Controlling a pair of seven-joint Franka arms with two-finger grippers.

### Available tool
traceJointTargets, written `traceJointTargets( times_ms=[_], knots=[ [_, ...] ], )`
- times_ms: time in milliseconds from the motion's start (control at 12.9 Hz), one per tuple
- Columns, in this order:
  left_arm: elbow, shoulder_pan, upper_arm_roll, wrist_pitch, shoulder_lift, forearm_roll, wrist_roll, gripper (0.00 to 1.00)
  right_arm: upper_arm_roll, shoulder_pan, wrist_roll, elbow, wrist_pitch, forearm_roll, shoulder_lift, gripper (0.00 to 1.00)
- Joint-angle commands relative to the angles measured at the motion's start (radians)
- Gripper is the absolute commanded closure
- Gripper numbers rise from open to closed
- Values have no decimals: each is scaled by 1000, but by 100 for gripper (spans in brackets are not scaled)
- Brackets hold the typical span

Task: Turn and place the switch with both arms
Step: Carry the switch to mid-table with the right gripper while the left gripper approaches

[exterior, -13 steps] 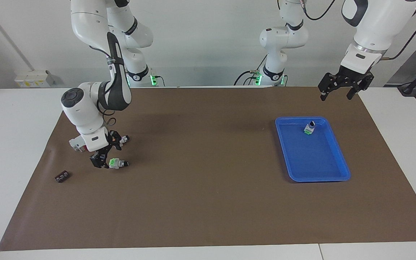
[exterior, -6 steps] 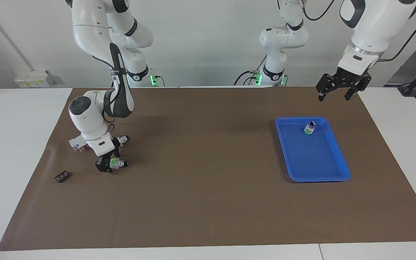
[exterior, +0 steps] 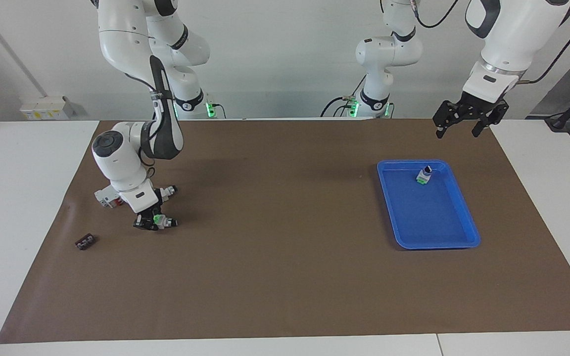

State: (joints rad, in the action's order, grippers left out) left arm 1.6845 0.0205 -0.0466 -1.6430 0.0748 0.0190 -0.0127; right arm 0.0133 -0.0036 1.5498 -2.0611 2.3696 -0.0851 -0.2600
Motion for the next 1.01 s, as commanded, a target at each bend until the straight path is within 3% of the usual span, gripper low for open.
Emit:
traceJointTargets(
  times_ms=[0,155,389,622,933],
  knots=[
    [38,10,8,-11,31,19,-3,0,98,-7,59,61,-125,-166,73,100],
    [38,10,8,-6,31,19,-3,0,183,2,92,98,-150,-359,79,100],
    [40,9,7,-6,33,19,-3,0,321,2,38,143,-145,-525,117,100],
    [64,3,7,-11,45,7,8,2,411,43,-207,185,-132,-527,197,100],
    [104,-1,8,-15,62,-77,-19,9,413,120,-284,209,-125,-522,251,100]
  ],
)
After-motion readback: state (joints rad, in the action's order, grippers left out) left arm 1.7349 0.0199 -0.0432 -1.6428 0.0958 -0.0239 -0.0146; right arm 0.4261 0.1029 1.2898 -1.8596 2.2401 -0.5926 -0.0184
